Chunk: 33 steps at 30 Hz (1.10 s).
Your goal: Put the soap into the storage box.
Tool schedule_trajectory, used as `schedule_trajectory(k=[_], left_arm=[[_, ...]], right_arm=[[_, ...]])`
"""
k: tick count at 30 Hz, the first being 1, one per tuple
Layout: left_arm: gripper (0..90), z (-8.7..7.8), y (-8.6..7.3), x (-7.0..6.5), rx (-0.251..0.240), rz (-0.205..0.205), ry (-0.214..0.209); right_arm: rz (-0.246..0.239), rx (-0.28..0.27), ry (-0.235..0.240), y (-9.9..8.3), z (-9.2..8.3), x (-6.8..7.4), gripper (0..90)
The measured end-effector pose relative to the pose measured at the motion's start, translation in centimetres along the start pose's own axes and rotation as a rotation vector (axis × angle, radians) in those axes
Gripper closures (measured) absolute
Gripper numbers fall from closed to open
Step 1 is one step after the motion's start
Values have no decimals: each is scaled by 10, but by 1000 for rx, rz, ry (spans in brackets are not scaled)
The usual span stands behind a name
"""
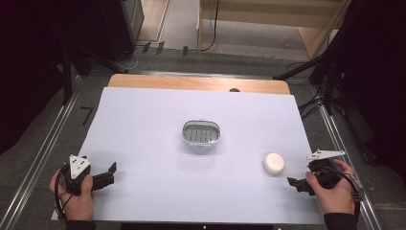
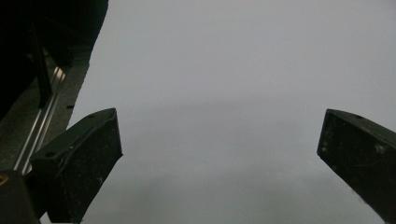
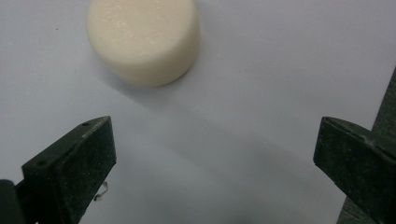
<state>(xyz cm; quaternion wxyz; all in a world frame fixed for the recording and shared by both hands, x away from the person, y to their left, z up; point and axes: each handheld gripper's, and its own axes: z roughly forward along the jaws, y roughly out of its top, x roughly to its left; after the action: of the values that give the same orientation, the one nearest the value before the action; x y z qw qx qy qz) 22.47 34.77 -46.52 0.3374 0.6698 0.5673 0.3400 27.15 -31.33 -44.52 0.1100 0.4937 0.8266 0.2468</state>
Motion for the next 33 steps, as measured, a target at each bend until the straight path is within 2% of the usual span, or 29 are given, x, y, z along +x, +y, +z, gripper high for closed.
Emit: schedule_trajectory(k=[14,27,33], left_arm=[[2,-1,0,-1,-1,9,5],[2,-1,0,0,-4,1,-1],[2,-1,0,0,-1,5,-1]], right_arm=[[-70,41,41,12,12,11,0],[-89,53,81,24,24,21,0],[-113,64,104,31,31,27,0]])
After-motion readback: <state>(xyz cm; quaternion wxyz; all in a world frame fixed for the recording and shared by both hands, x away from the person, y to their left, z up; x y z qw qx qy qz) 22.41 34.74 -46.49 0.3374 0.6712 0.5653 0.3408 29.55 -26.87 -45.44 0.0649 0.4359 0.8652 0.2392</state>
